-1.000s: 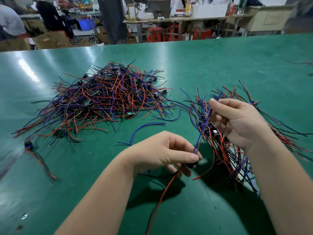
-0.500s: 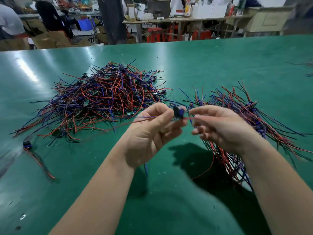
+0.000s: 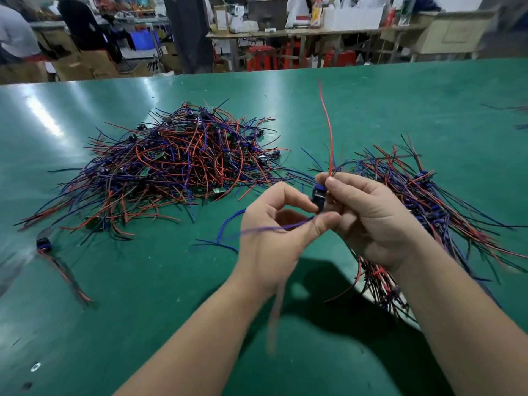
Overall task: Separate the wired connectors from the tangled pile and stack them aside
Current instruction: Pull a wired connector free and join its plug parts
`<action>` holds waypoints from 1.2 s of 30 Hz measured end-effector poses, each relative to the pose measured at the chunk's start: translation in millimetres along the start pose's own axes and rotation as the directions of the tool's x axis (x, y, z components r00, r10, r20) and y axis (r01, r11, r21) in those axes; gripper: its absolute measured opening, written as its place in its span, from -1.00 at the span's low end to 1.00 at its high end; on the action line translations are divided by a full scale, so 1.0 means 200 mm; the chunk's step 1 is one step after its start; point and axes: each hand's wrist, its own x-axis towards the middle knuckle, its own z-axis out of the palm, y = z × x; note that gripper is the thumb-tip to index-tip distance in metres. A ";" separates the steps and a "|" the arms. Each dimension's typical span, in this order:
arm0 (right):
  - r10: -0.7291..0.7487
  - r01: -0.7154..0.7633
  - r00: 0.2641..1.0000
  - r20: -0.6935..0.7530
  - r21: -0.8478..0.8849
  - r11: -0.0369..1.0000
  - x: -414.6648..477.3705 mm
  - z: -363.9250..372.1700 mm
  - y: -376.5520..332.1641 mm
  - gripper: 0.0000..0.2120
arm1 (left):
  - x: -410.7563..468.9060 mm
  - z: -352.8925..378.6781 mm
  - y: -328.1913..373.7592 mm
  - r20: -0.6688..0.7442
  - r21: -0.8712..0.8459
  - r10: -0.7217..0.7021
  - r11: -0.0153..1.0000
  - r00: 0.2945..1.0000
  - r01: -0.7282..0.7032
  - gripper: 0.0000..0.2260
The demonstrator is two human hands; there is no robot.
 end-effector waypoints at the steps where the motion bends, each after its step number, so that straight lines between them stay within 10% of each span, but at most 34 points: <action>1: -0.002 0.002 1.000 0.002 -0.018 1.000 0.00 0.00 -0.01 -0.90 | 0.00 0.00 0.00 0.040 0.013 0.015 1.000 0.999 -0.015 -0.79; 19: -0.012 0.002 1.000 -0.024 -0.367 0.930 0.01 -0.03 0.04 -0.92 | 0.03 -0.03 0.00 0.068 -0.017 -0.418 0.907 0.906 0.420 -0.90; 26: -0.109 0.014 0.956 -0.273 -0.327 0.945 0.03 -0.17 -0.13 -0.86 | -0.03 -0.02 0.02 0.367 0.341 -0.626 0.779 0.689 0.526 -0.88; 31: -0.084 -0.108 0.917 -0.389 -0.446 0.889 0.03 -0.22 -0.17 -0.67 | -0.03 0.04 0.00 0.179 0.071 -0.528 0.849 0.830 0.524 -0.90; 36: 0.211 -0.226 0.972 -0.098 -0.610 0.760 -0.01 -0.15 -0.10 -0.51 | 0.01 0.00 0.02 0.107 -0.044 -0.459 0.884 0.882 0.466 -0.93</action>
